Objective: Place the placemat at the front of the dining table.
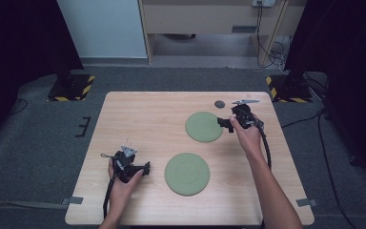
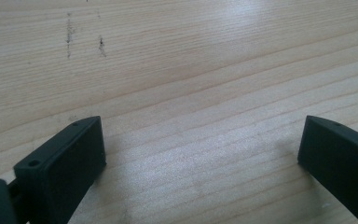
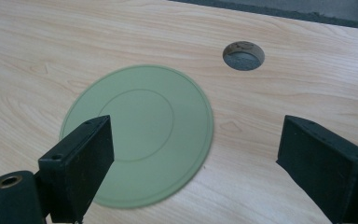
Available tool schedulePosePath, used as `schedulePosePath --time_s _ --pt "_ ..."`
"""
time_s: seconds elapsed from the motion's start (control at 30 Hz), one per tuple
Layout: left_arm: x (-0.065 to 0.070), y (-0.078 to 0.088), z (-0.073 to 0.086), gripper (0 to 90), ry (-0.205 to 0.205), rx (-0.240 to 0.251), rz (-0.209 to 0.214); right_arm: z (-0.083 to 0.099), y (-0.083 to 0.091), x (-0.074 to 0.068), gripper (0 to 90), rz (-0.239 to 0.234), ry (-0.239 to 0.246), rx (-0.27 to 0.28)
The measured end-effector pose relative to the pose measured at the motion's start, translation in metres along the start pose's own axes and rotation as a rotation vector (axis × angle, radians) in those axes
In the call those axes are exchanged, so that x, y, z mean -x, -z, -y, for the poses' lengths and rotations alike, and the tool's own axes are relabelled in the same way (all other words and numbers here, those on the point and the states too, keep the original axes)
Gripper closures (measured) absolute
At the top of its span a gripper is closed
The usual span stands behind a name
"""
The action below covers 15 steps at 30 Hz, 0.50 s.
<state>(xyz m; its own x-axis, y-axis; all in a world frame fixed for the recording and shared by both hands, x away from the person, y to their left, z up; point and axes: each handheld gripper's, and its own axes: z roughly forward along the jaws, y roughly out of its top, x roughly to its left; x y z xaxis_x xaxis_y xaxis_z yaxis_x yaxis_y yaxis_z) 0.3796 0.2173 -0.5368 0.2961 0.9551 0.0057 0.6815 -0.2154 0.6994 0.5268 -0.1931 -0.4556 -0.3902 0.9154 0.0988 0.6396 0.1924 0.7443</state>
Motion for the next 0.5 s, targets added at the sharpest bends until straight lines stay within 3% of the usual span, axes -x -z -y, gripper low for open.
schedulePosePath --time_s 0.5 --pt "0.001 0.0 0.0 0.0 0.004 -0.001 -0.003 0.034 0.033 0.005 11.9 0.001 0.018 0.011"
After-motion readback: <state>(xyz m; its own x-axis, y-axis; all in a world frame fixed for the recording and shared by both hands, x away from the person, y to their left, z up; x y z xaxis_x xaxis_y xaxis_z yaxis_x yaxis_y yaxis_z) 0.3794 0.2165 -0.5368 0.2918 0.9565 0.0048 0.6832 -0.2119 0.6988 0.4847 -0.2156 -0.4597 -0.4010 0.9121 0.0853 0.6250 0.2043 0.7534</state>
